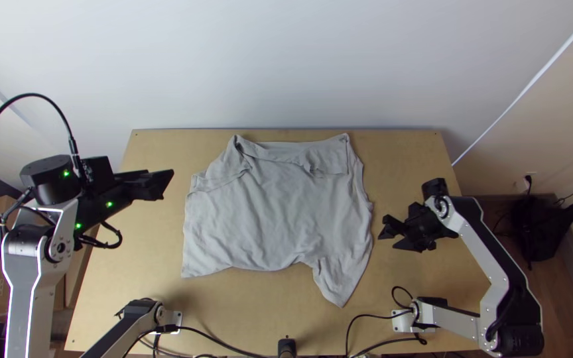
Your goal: Fold the t-shirt
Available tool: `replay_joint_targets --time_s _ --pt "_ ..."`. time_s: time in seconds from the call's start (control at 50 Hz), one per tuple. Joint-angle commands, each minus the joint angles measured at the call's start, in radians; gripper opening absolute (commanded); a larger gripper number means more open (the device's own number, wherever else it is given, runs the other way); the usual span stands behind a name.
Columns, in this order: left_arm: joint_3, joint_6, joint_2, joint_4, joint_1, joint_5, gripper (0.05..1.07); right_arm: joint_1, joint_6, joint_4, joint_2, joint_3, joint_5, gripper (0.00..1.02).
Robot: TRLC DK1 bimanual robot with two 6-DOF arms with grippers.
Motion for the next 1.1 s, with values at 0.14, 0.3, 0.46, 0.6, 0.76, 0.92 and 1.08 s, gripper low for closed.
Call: replay_joint_targets --time_s 0.14,0.3,0.46,0.6,0.76,0.92,1.08 --pt "-0.066 0.038 -0.079 -0.041 0.035 0.011 1.03 0.098 0.005 0.106 0.093 -0.074 -0.005 0.69" --pt "-0.075 0.046 -0.094 -0.045 0.035 0.001 1.03 0.131 0.019 0.148 0.168 -0.073 -0.005 0.69" --pt "-0.075 0.058 -0.096 -0.054 0.035 -0.005 1.03 0.167 0.022 0.188 0.212 -0.085 -0.007 0.69" --pt "-0.101 0.173 -0.099 -0.130 0.035 -0.021 1.03 0.218 0.033 0.220 0.225 -0.103 -0.002 0.52" --pt "-0.193 0.373 -0.122 -0.275 0.045 -0.033 1.02 0.239 0.033 0.329 0.148 -0.160 0.036 0.08" --pt "-0.367 0.629 -0.180 -0.360 0.125 -0.053 1.02 0.246 0.034 0.352 0.074 -0.185 0.062 0.02" --pt "-0.529 0.770 -0.197 -0.409 0.161 -0.076 1.01 0.238 0.044 0.333 0.014 -0.180 0.062 0.02"
